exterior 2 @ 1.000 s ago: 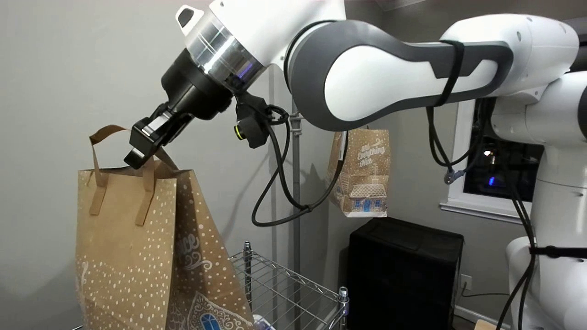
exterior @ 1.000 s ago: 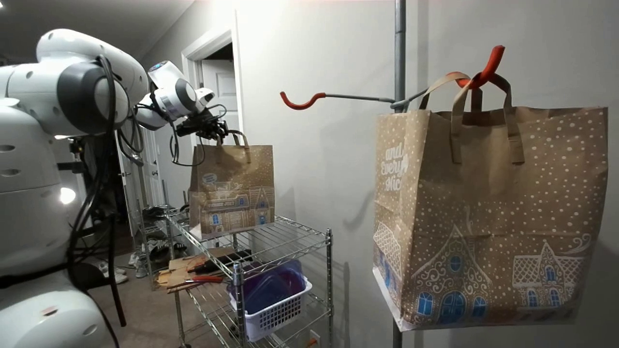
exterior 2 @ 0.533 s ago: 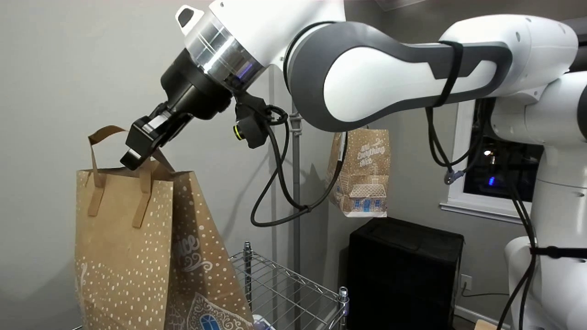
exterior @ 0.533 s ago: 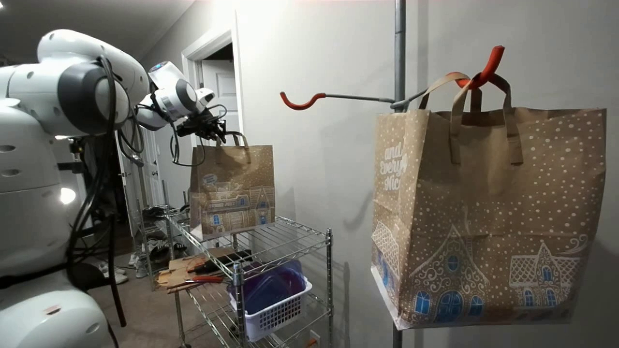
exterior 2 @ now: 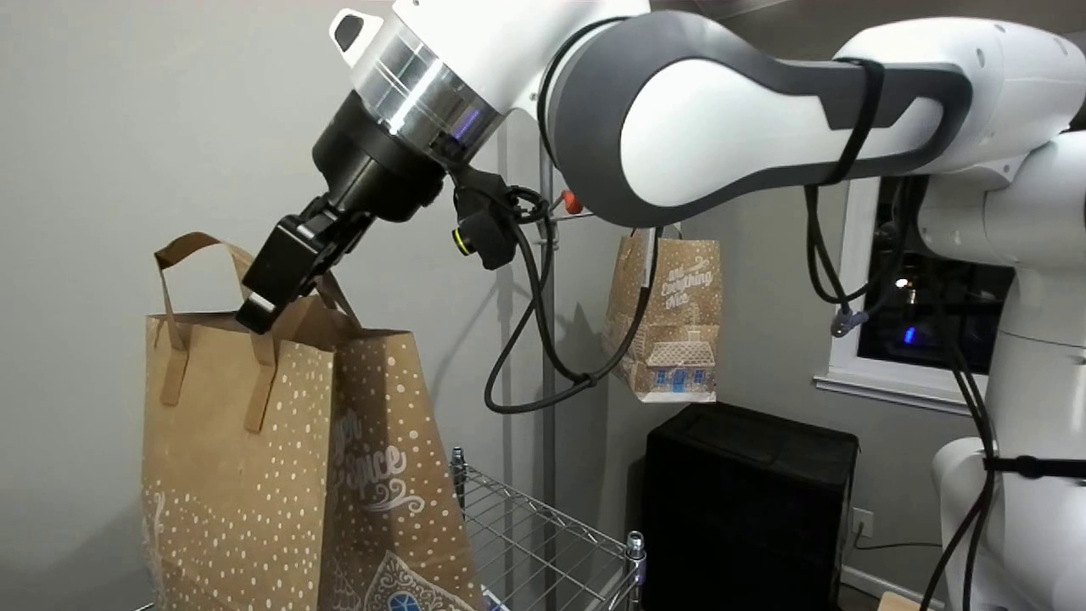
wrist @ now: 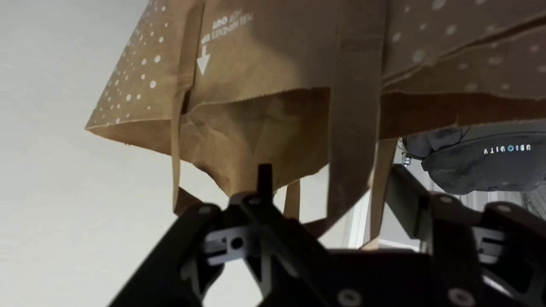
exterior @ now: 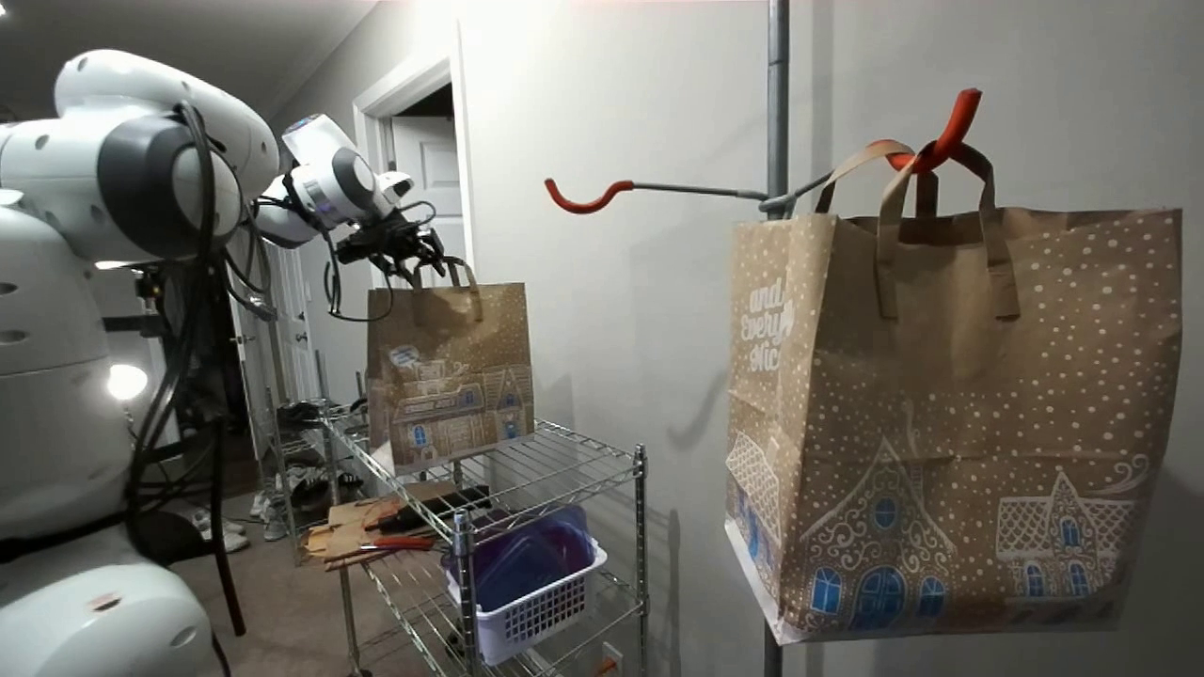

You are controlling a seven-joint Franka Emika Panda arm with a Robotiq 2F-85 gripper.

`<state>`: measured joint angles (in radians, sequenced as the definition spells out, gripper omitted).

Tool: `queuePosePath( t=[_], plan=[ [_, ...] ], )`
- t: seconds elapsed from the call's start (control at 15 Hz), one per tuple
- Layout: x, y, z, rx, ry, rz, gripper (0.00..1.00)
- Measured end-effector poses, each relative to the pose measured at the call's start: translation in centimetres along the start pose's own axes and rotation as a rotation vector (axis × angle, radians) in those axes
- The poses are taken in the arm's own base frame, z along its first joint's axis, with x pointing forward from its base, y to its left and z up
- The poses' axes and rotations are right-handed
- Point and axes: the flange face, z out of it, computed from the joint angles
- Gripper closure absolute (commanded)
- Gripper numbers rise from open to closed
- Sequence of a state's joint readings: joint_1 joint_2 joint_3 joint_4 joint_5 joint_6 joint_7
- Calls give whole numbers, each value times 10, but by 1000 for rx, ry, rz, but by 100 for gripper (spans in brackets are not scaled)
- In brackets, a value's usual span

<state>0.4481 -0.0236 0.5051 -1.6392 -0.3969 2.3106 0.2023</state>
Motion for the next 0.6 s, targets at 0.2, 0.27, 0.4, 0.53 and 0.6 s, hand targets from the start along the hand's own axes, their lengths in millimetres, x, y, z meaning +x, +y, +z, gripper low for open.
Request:
queuePosePath(
  t=[0.2, 0.27, 0.4, 0.53, 0.6],
  plan=[
    [-9, -3, -22, 1, -94, -22, 0],
    [-13, -3, -32, 3, -124, -25, 0],
    [-16, -1, -58, -2, -151, -30, 0],
    [-17, 4, -85, -17, -149, -30, 0],
    [-18, 7, -98, -28, -146, -29, 0]
  ],
)
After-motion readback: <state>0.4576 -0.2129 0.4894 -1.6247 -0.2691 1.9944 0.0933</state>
